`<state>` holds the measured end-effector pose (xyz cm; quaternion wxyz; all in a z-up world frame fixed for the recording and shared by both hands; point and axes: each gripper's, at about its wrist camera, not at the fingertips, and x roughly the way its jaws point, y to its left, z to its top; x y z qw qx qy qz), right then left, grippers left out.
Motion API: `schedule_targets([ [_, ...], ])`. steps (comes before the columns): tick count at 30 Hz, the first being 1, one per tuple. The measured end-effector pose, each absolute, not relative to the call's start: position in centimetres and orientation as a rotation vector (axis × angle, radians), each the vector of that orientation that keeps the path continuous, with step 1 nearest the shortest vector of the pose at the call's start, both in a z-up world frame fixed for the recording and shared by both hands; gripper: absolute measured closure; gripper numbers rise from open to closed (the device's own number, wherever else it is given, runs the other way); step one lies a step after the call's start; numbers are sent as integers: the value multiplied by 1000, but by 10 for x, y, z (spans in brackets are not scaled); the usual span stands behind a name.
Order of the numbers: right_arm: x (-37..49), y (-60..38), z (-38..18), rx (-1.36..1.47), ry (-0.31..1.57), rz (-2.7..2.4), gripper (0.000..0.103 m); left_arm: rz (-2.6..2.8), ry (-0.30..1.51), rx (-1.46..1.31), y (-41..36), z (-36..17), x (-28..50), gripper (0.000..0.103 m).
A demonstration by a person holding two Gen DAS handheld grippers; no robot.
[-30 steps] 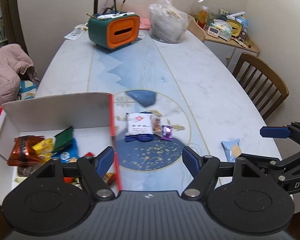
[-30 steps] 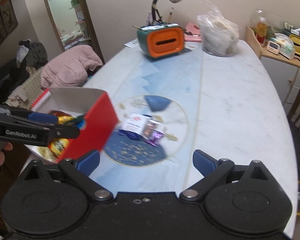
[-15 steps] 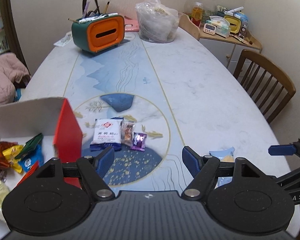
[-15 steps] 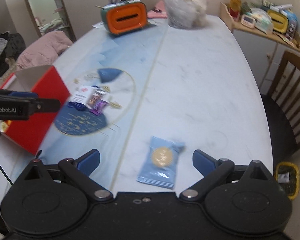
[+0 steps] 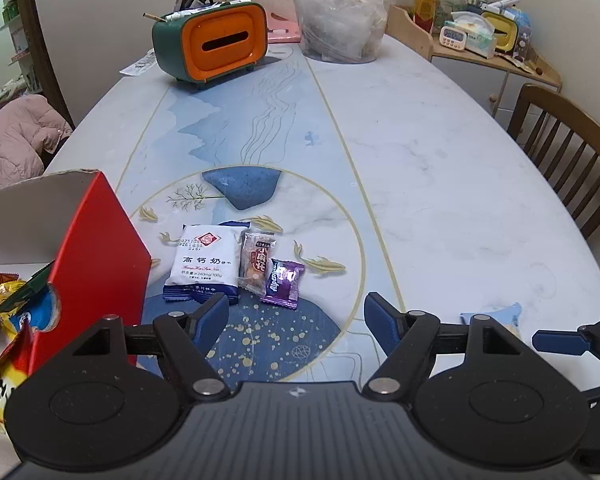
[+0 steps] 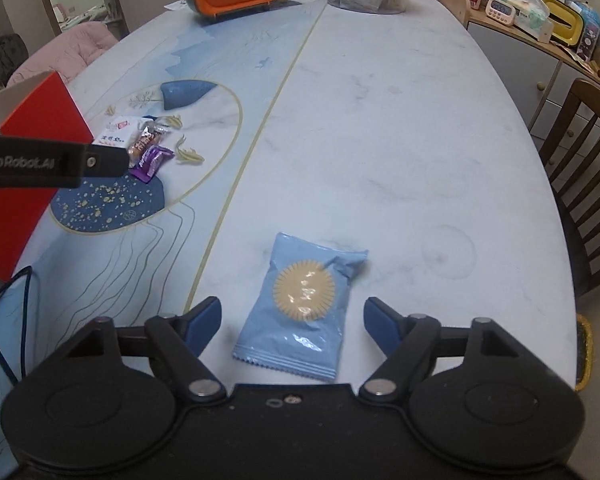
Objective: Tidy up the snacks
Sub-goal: 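Grasp the blue biscuit packet with the right gripper while the left grasps the purple candy, then carry both snacks over the white box and open both grippers to drop them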
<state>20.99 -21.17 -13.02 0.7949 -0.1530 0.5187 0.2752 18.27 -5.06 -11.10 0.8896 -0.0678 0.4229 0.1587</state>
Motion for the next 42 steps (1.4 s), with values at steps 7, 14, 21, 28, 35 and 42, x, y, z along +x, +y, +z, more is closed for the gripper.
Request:
schedule_targets([
  [7,211,-210,-140,-350,1115,543,47,320,880,-109,-50,-123,197,29],
  [14,213,-215,-139,-338,1105,555,51,274,896,-80,-47,-135,211,36],
  [21,221,-225,-136,-300,1129,590,56,235,909,-68,-44,-142,225,53],
  [28,223,-230,-135,-302,1126,617,58,233,940,-80,-34,-150,232,62],
  [35,226,-234,-136,-306,1123,621,58,258,965,-87,-25,-157,240,63],
  [42,230,-237,-136,-297,1117,618,59,250,969,-107,-27,-157,242,80],
])
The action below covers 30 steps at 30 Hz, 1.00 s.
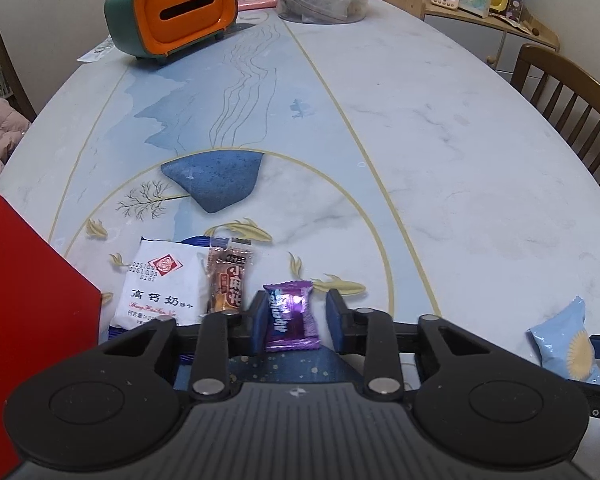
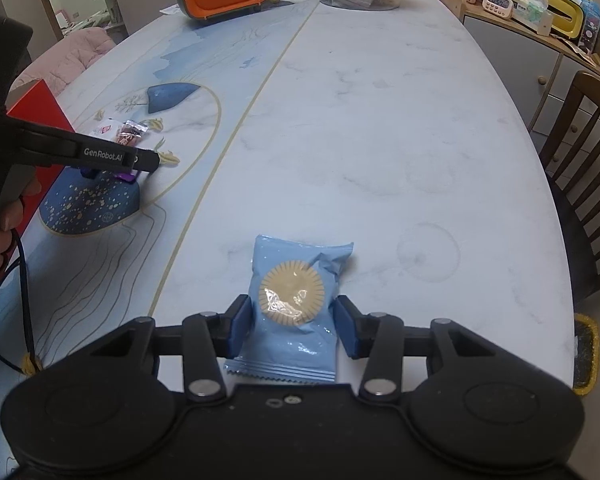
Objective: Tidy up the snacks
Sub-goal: 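Carry both snacks over the white box and open both grippers to drop them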
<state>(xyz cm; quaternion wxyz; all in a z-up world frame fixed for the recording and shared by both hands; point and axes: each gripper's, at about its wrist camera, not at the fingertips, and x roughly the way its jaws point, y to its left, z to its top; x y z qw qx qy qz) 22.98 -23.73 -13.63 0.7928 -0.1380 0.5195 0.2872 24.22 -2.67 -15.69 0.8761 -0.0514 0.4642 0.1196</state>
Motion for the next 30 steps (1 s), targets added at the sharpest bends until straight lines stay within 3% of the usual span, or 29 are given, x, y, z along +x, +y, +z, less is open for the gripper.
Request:
schedule_targets([
  [13,224,-244,-124,-261,1110,586,61,239,971,-187,-37,-131,221,83],
  [30,187,-222,-59,-244,1024,650,61,258,917,-283,-24,-67,146,83],
])
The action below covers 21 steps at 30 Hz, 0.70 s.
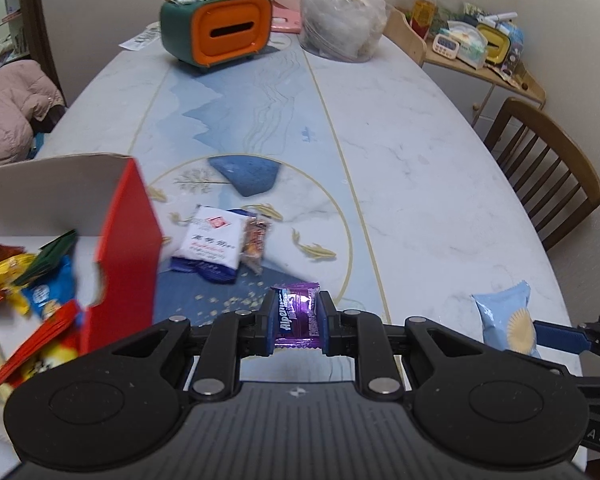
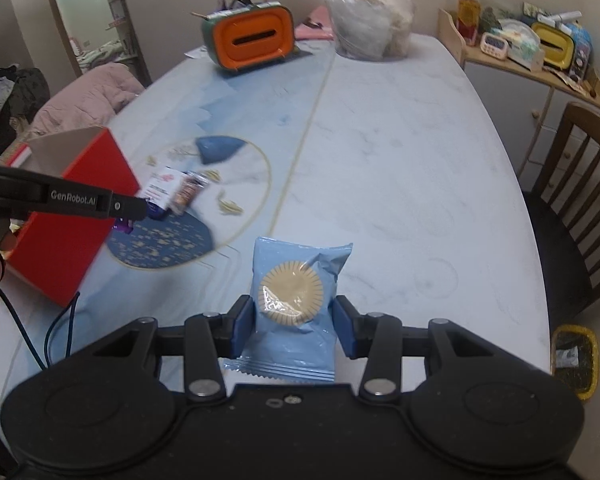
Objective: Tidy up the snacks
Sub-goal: 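Carry both snacks over the white box and open both grippers to drop them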
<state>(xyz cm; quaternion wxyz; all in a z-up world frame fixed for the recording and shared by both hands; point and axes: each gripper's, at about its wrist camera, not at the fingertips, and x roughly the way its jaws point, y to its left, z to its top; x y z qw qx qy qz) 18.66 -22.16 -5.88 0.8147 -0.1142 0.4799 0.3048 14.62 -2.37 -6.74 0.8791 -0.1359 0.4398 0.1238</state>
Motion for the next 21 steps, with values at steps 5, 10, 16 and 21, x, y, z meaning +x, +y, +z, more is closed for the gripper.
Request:
schedule_targets([
  [5,174,-201,-40,-246,997,689,61,267,901,-312,-6,-50,119,83],
  [10,162,-174,-26,-245,979,732,61,286,878,-320,14,-34,90,83],
  [16,145,-136,-17,-253,967,780,61,315,848,-336,47,-19,58,83],
  [21,132,-102,-11,-269,953,818,61,344,822,-345,75,-11,33,83],
])
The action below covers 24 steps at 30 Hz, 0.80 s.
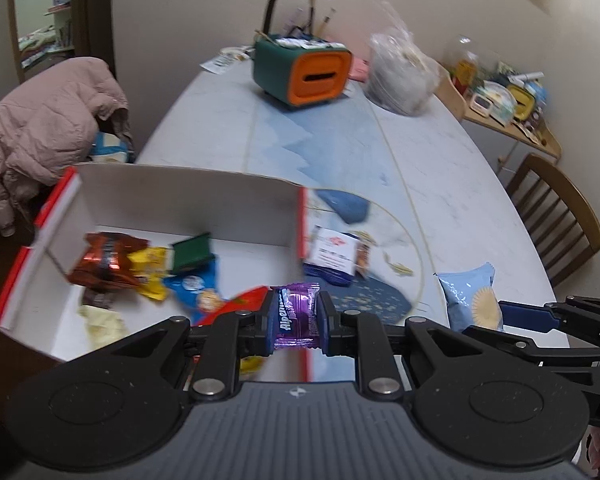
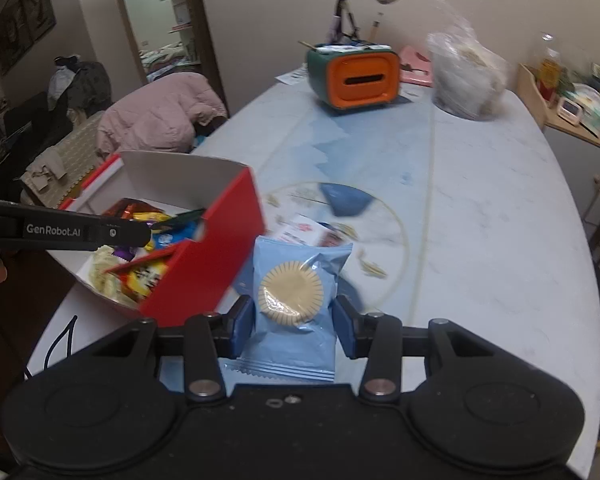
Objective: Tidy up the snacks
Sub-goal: 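Carry both snacks over the white box and open both grippers to drop them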
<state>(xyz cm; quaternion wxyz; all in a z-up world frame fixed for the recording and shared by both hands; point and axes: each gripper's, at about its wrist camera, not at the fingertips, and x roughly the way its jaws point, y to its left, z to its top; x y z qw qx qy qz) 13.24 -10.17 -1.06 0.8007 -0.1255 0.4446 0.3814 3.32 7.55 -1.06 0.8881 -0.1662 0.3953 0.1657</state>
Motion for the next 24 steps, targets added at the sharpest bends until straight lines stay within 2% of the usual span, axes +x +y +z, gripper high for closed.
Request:
schedule_targets([
  [13,105,-20,-5,-324,927,880,61,409,801,-360,144,-6,-11,83],
  [24,104,44,-23,-387,942,899,61,489,840,-347,201,-20,-22,83],
])
